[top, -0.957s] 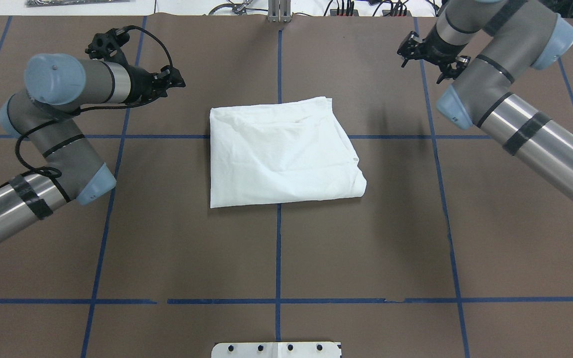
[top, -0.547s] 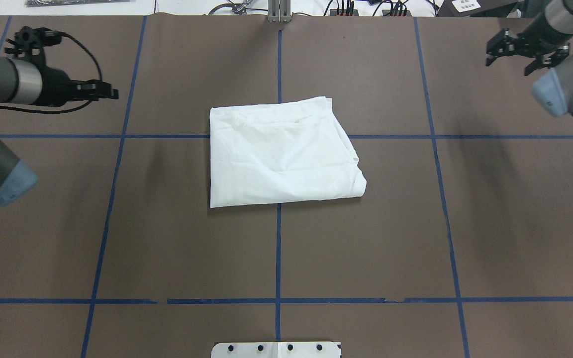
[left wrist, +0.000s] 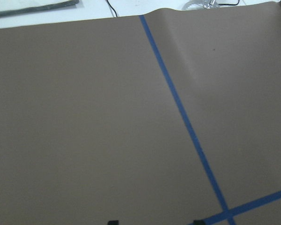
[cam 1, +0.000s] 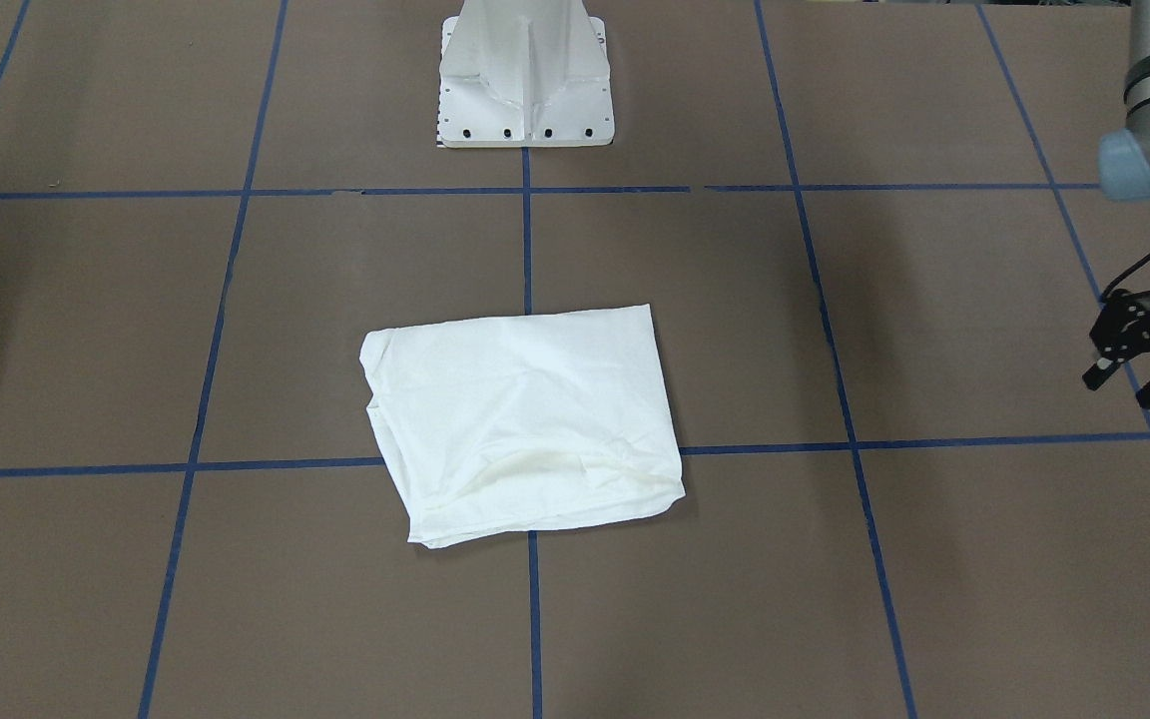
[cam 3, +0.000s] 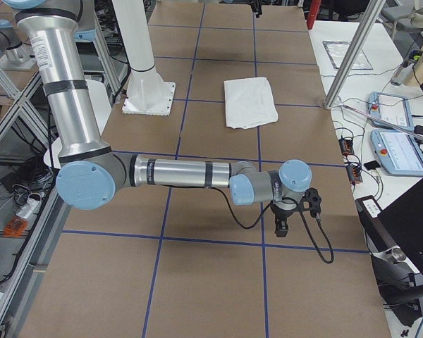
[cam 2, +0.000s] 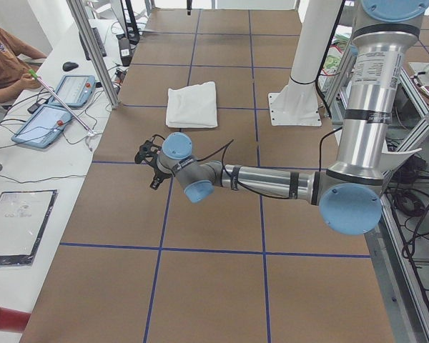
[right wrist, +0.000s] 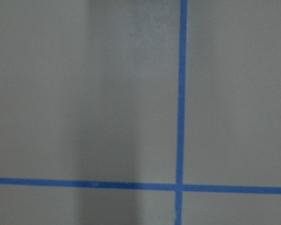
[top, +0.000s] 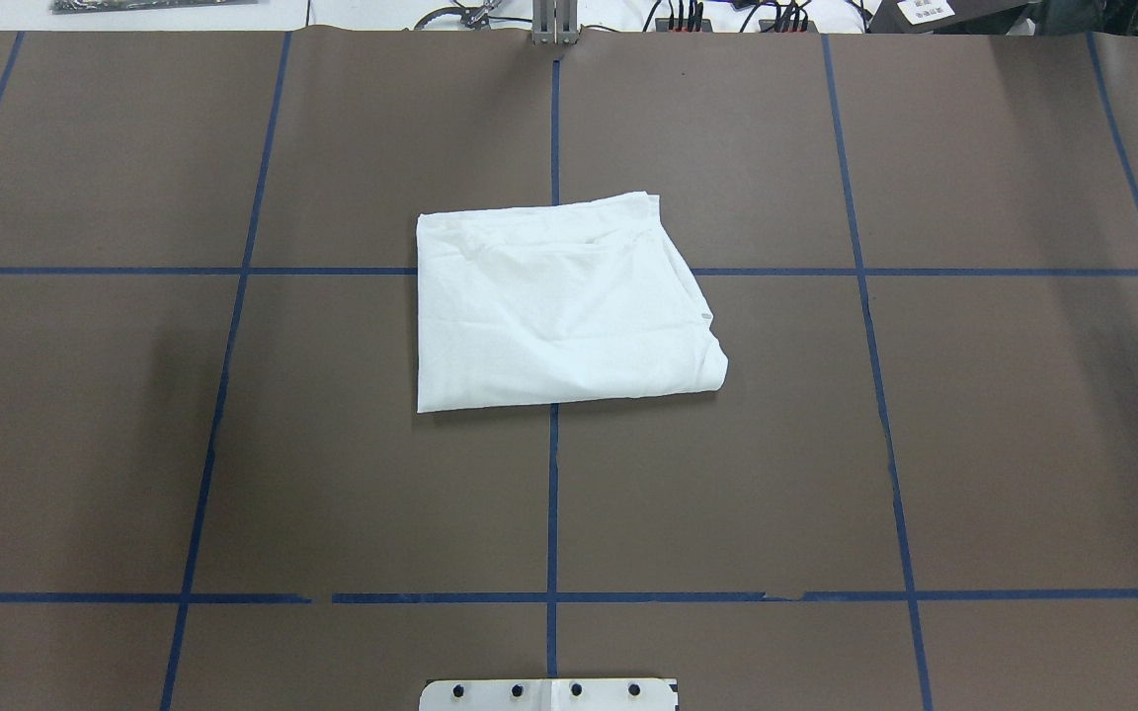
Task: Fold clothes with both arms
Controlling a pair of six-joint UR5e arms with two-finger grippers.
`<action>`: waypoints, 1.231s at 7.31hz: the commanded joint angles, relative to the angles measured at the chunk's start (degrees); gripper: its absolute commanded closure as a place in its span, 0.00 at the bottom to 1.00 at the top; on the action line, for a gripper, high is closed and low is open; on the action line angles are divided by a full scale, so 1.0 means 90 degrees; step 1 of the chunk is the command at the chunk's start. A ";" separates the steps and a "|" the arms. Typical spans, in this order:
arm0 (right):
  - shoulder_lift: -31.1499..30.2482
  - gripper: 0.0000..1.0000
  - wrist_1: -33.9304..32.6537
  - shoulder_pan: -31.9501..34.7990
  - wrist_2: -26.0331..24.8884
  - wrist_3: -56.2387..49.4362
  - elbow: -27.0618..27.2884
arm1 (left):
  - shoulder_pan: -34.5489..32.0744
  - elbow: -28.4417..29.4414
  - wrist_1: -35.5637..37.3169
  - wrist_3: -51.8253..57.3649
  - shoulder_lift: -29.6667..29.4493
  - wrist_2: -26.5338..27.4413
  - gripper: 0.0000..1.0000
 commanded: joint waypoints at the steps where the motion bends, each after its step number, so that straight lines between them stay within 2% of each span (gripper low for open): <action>1: -0.0270 0.00 -0.1162 0.0564 0.0024 -0.1312 0.0484 | -0.0868 -0.0442 0.1008 0.1256 0.0382 -0.0488 0.31; 3: -0.0522 0.00 -0.1324 0.0546 -0.0170 -0.1315 0.0924 | -0.1278 -0.0514 0.1430 0.2040 0.0647 -0.0372 0.27; 4: -0.0572 0.00 -0.1507 0.0517 -0.0365 -0.1305 0.1177 | -0.1444 -0.0785 0.1578 0.2448 0.0706 0.0325 0.00; 6: -0.0543 0.00 -0.1704 0.0517 -0.0455 -0.1218 0.1219 | -0.1495 -0.1526 0.3485 0.2647 0.0677 0.0332 0.00; 8: -0.0601 0.00 -0.1685 0.0507 -0.0436 -0.1217 0.1219 | -0.1504 -0.1588 0.3650 0.2609 0.0872 0.0284 0.00; 9: -0.0863 0.00 -0.1588 0.0507 -0.0397 -0.1207 0.1277 | -0.1504 -0.1520 0.3631 0.2550 0.0950 -0.0007 0.00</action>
